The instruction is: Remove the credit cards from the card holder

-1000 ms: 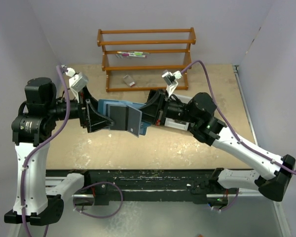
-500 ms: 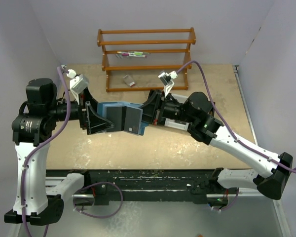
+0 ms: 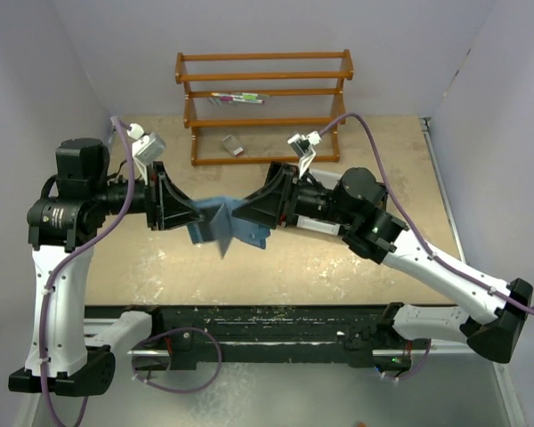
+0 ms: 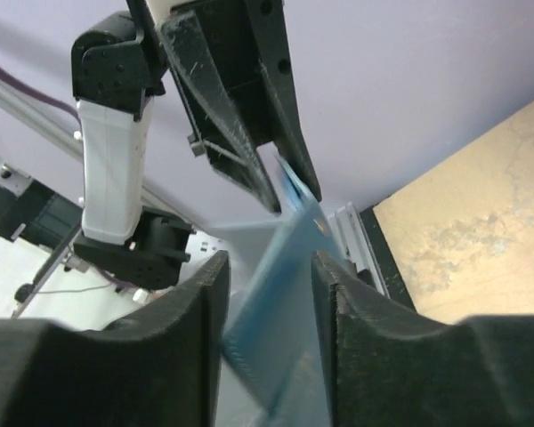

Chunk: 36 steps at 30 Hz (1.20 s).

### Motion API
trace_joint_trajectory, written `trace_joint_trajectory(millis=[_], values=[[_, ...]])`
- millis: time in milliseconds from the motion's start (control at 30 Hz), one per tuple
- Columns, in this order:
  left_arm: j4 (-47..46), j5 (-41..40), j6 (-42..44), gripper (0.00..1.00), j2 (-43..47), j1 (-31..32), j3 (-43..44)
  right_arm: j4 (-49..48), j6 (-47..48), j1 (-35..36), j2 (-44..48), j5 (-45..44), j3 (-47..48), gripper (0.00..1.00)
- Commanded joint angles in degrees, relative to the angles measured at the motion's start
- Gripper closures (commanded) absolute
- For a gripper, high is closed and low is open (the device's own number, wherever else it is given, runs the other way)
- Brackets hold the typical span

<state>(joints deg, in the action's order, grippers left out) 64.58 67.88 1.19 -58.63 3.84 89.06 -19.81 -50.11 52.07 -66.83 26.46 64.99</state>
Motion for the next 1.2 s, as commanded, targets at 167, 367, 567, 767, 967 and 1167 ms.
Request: trace_joint_trajectory(millis=[167,367,567,767,967,1167], values=[[3.2,-1.0,2.5,0.75,-0.9,0.1,4.9,10.1,5.3,-1.6,8.4,-5.0,0.0,0.25],[1.7,-8.1,6.9,0.8,0.5,0.1,0.1,12.6,5.5,-1.7,7.0,-7.8,-2.9,0.28],[3.4,-23.3,20.5,0.56,0.0,0.1,-5.5,14.3,11.8,0.2,5.1,-16.5,-9.2,0.09],[3.6,-31.8,24.0,0.38,-1.9,0.0,-7.9,14.2,24.3,13.2,-1.1,-32.1,-12.8,0.0],[0.8,-39.2,21.8,0.26,-4.6,-0.2,-11.7,16.9,38.5,28.8,-17.5,-48.8,-4.2,0.01],[0.3,-41.5,21.5,0.2,-4.9,-0.4,-13.3,19.9,45.7,35.5,-30.7,-56.6,3.7,0.0]])
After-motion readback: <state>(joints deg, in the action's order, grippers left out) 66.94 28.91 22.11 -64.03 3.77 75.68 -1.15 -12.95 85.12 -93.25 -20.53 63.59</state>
